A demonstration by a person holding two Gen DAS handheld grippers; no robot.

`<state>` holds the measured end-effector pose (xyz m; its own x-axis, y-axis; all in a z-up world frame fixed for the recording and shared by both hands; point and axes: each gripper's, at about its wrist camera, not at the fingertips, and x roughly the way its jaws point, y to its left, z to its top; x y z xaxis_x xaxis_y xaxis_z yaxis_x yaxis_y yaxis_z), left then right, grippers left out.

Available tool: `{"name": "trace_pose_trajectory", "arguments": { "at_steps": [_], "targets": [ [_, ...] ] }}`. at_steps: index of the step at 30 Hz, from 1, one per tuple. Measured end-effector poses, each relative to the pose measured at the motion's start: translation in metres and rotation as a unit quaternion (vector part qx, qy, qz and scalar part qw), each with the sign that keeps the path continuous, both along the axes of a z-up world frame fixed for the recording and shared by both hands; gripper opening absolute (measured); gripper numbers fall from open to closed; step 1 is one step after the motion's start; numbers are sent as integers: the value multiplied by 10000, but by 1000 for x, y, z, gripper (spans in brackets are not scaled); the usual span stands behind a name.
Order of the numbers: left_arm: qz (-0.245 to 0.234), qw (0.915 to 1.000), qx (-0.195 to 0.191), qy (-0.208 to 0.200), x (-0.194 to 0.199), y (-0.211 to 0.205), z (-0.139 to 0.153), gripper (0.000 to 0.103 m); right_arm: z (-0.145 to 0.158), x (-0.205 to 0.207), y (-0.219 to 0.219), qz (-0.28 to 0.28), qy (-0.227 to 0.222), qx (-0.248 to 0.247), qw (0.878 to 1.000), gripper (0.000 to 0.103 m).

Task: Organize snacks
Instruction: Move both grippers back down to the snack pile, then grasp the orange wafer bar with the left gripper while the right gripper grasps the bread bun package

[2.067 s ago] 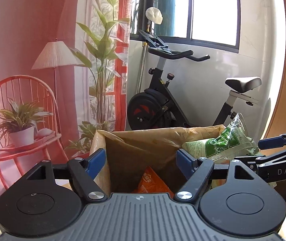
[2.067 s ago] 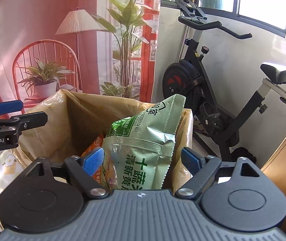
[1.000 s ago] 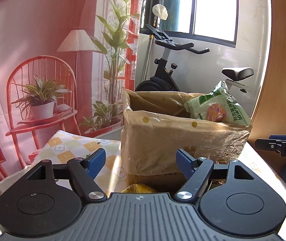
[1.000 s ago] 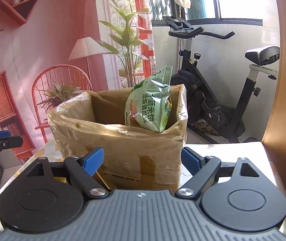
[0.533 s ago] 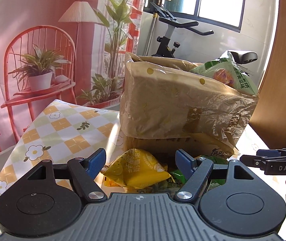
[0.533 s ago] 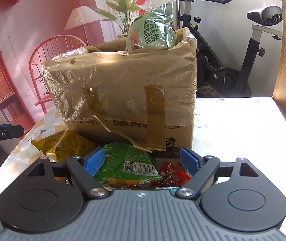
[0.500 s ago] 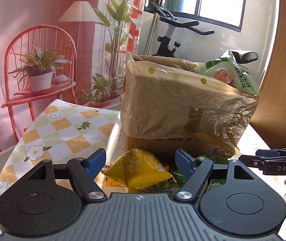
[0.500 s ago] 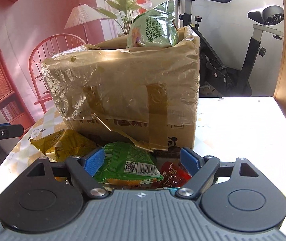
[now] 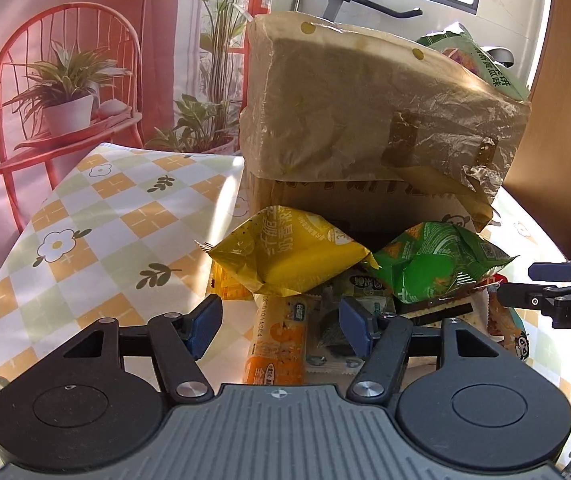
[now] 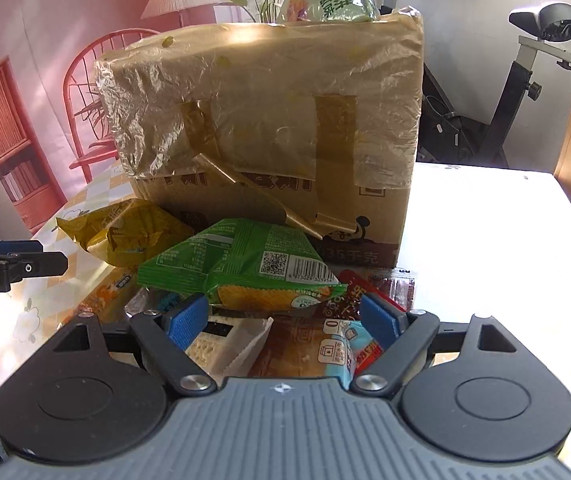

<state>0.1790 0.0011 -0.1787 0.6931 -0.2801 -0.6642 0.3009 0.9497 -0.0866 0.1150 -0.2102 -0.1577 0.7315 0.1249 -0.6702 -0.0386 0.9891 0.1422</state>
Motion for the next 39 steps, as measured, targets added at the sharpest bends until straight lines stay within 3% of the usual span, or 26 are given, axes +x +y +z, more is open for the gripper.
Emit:
{"name": "trace_pose_trajectory", "arguments": {
  "at_steps": [8,21,22,23,25,31,39],
  "targets": [
    [-86,9994,170,273,5,-4,-33,66,-29,-17,1,34,499,-158,9986,81],
    [176,9986,362,355,32,-6,-53,64,-53,14,18,23,528,-342,9980,83],
    [200,9985,367,365,33,-5,-54,62,-55,14,18,15,517,-348,9981,83],
    [216,9984,365,377,33,-4,-56,51,-57,13,17,7,494,-347,9982,83],
    [267,9978,460,384,30,-2,-58,39,-58,10,18,0,452,-346,9984,82],
    [435,9980,212,408,12,11,-57,38,-56,-1,16,0,415,-316,9986,78],
    [343,9987,256,282,-1,3,-46,38,-49,-8,14,-98,407,-362,9985,76]
  ]
}}
